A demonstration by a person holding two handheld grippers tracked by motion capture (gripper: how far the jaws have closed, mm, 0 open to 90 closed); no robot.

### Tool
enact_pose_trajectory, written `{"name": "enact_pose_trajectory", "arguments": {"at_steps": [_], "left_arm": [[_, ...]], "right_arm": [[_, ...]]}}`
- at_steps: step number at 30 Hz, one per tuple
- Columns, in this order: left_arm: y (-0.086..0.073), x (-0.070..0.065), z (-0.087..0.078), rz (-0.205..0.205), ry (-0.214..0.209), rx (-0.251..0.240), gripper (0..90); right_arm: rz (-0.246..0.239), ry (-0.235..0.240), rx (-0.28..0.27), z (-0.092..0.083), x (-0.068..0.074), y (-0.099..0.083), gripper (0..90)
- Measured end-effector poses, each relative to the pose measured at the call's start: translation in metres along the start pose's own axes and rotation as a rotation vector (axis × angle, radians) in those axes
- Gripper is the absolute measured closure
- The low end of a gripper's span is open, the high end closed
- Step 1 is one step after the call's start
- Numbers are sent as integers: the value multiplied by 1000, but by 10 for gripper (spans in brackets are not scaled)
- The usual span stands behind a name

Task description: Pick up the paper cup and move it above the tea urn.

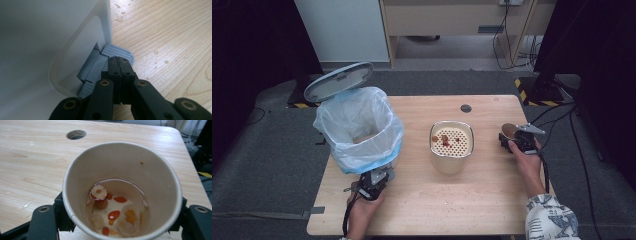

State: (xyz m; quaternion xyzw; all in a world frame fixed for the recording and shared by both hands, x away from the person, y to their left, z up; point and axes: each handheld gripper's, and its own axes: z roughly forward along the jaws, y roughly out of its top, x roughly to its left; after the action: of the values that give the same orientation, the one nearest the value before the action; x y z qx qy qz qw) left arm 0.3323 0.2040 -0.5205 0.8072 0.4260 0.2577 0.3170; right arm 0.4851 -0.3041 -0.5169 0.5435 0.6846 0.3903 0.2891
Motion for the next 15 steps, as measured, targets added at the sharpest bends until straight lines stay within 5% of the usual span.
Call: {"name": "enact_pose_trajectory", "arguments": {"at_steps": [15], "left_arm": [[0, 1, 0, -2, -3, 2, 886]], "right_arm": [[-39, 60, -24, -17, 9, 10, 326]]}}
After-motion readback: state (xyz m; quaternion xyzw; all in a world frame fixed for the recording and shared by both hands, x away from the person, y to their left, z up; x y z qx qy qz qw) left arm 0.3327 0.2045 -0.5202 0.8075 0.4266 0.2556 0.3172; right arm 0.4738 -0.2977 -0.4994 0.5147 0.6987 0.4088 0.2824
